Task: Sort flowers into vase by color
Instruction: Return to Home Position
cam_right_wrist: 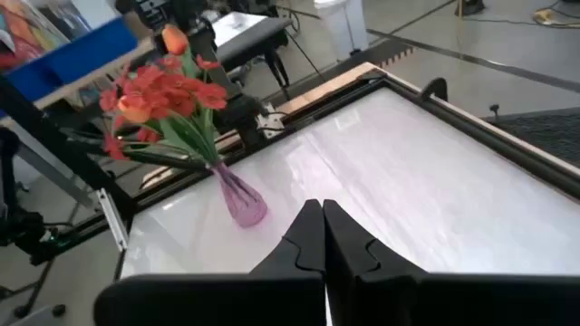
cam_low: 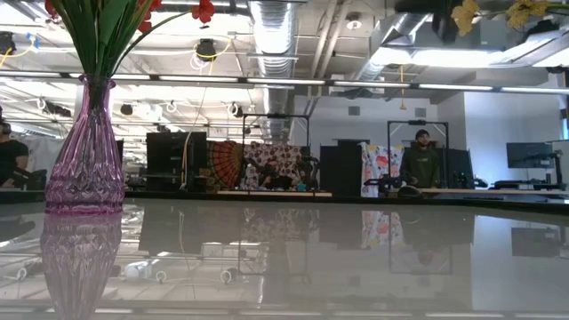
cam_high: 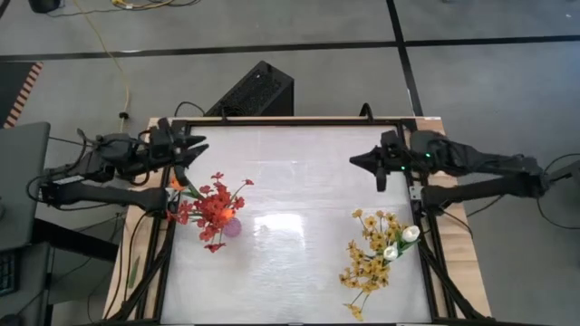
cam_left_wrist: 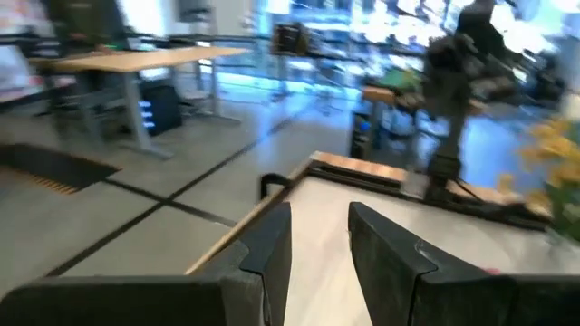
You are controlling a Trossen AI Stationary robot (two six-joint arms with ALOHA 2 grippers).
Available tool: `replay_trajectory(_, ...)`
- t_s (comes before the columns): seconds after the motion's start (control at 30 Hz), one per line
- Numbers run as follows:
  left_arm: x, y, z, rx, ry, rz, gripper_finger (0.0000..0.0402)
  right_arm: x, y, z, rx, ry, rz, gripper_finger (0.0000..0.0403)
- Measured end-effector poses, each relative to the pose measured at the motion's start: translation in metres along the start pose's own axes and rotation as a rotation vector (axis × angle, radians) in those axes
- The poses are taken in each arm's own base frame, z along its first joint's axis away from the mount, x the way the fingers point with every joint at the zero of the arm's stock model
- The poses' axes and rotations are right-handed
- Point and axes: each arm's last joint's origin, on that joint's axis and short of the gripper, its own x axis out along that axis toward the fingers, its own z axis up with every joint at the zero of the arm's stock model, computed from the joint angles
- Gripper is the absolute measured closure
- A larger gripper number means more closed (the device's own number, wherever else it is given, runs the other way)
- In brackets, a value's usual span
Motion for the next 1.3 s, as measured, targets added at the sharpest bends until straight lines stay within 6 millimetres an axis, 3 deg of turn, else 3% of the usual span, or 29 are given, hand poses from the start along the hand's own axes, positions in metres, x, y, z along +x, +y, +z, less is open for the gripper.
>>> replay_trajectory(0.27, -0.010, 0.017, -0.029, -0.108, -0.129, 0.339, 0.0301, 0.027, -0.035, -0.033, 0.069, -0.063, 0.070, 0.0386)
replay_trajectory(0.6, 0.015, 0.026, -0.077, -0.089, -0.032, 0.516, 0.0301, 0.043, -0.044, -0.052, 0.094, -0.098, 0.146, 0.0385)
replay_trajectory(0.9, 0.029, 0.035, -0.125, -0.167, 0.100, 0.387, 0.0301, 0.044, -0.037, -0.059, 0.033, -0.071, 0.188, 0.0384)
replay_trajectory(1.13, 0.034, 0.033, -0.156, -0.196, 0.159, 0.189, 0.0301, 0.042, -0.054, -0.098, 0.055, -0.051, 0.181, 0.0385)
replay_trajectory(1.3, 0.034, 0.032, -0.179, -0.251, 0.098, 0.118, 0.0301, 0.021, -0.061, -0.113, 0.081, -0.112, 0.186, 0.0385)
